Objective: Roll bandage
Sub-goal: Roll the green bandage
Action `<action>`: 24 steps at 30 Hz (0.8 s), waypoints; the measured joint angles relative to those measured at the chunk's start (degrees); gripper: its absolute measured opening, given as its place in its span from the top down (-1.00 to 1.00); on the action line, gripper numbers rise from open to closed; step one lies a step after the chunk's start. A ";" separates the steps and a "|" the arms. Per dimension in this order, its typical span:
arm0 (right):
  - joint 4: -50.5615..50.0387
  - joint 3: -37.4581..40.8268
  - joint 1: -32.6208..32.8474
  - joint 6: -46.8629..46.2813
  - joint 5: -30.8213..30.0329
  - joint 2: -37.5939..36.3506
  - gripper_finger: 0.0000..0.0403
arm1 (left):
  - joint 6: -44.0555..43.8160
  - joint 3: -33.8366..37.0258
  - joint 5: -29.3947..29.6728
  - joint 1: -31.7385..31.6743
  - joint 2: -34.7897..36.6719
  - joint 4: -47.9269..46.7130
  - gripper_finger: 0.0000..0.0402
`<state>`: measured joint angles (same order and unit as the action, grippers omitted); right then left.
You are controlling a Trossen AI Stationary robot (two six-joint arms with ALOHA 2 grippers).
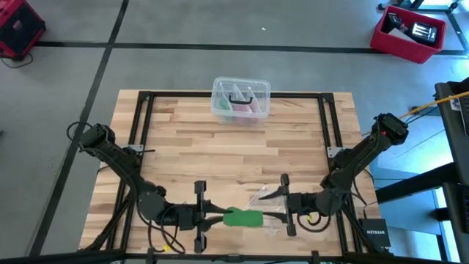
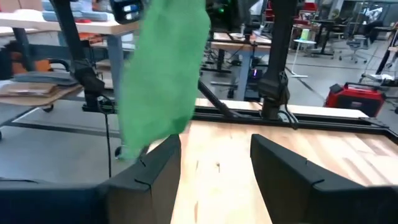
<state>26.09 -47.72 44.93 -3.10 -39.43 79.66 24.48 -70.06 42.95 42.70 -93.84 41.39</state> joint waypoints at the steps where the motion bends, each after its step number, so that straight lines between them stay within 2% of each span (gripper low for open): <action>1: 0.25 -0.02 0.37 -0.01 -0.01 0.00 0.03 | -0.05 0.00 0.46 -0.20 0.00 0.01 0.89; 5: -4.49 -3.19 2.15 -1.39 -0.87 0.35 0.03 | -0.03 0.00 3.56 -0.52 0.00 -0.09 0.89; 8: -13.71 -8.06 4.86 -3.40 -5.96 0.37 0.03 | -0.03 0.00 3.87 -0.55 -0.02 -0.20 0.89; 10: -20.95 -11.36 5.86 -6.67 -8.17 0.35 0.03 | -0.01 0.00 3.95 -0.55 -0.02 -0.19 0.89; 13: -29.33 -14.37 5.32 -14.20 -7.38 0.35 0.03 | -0.03 0.00 3.95 -0.55 -0.02 -0.19 0.89; 16: -30.77 -14.53 3.22 -18.04 -6.44 1.64 0.03 | -0.03 0.00 3.95 -0.55 -0.02 -0.27 0.89; 24: -27.87 -14.45 1.53 -15.96 -6.11 7.62 0.03 | 0.26 0.00 3.85 -0.92 -0.04 -0.56 0.89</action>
<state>-1.79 -62.17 46.46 -19.06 -45.53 87.27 24.74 -70.06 46.79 41.78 -93.89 40.83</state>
